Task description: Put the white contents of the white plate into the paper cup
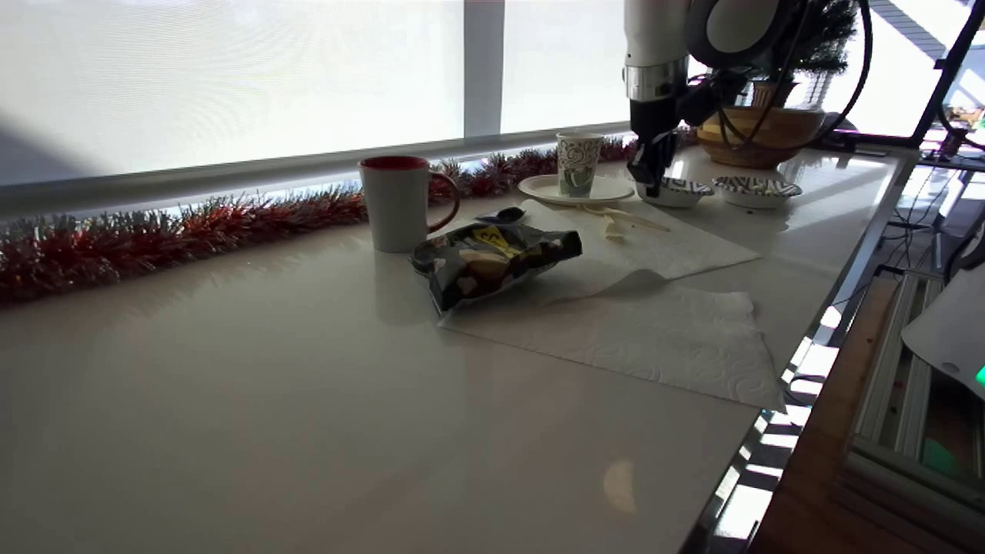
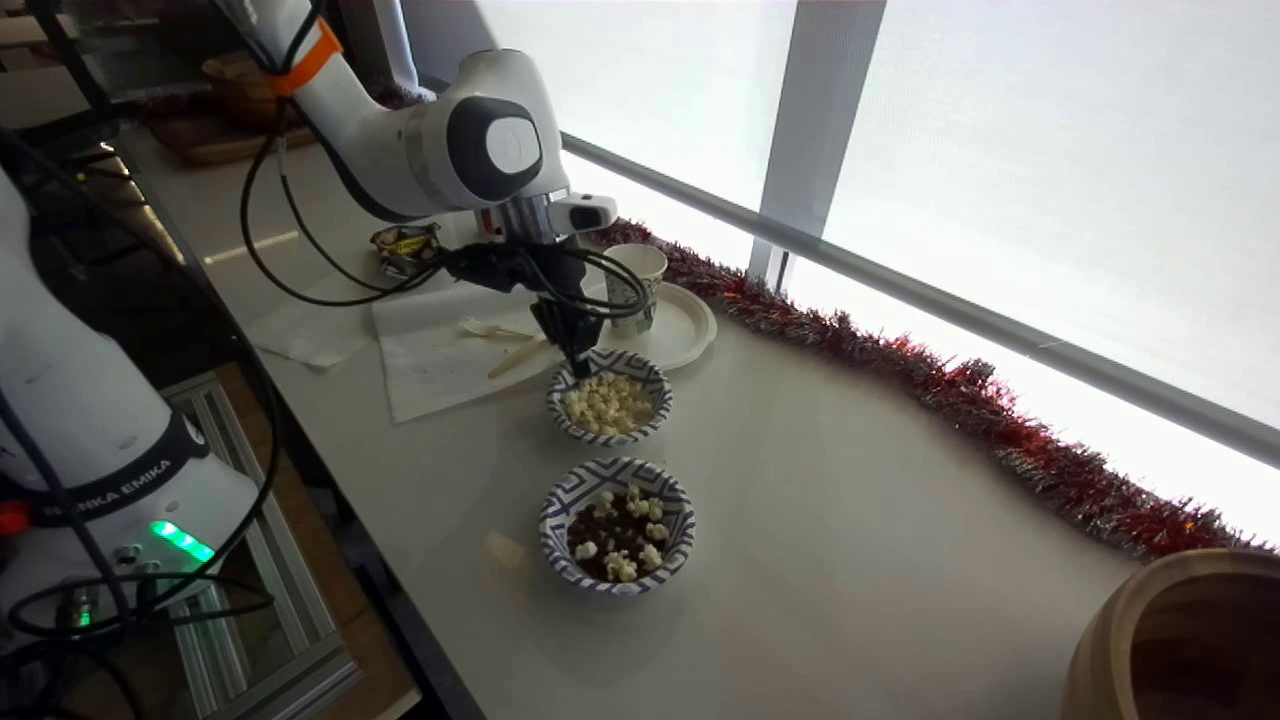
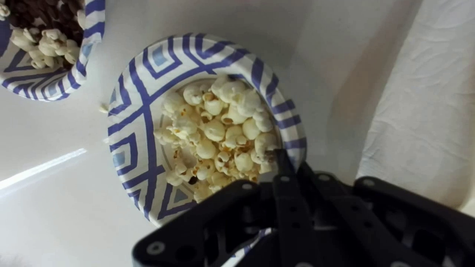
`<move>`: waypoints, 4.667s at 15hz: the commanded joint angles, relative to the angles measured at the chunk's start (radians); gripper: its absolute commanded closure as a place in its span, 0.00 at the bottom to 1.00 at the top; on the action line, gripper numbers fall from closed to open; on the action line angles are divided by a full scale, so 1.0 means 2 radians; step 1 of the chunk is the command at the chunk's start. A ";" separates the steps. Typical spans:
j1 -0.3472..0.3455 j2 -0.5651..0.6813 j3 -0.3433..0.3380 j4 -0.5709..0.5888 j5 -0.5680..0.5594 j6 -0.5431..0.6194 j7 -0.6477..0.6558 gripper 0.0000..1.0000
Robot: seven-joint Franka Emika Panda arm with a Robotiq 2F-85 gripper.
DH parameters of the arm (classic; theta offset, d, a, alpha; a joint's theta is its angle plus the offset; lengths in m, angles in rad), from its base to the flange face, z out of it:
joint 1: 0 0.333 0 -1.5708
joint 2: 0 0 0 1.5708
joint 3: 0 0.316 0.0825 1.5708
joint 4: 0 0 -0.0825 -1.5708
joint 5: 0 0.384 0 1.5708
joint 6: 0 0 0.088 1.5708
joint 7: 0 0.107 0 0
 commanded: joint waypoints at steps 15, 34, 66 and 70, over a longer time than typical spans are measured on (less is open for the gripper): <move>0.010 -0.187 0.062 0.035 0.146 -0.165 -0.157 0.99; 0.038 -0.089 0.071 0.204 0.430 -0.213 -0.337 0.99; -0.033 -0.079 0.006 0.181 0.767 -0.260 -0.606 0.99; -0.040 -0.074 -0.001 0.183 0.794 -0.284 -0.629 0.99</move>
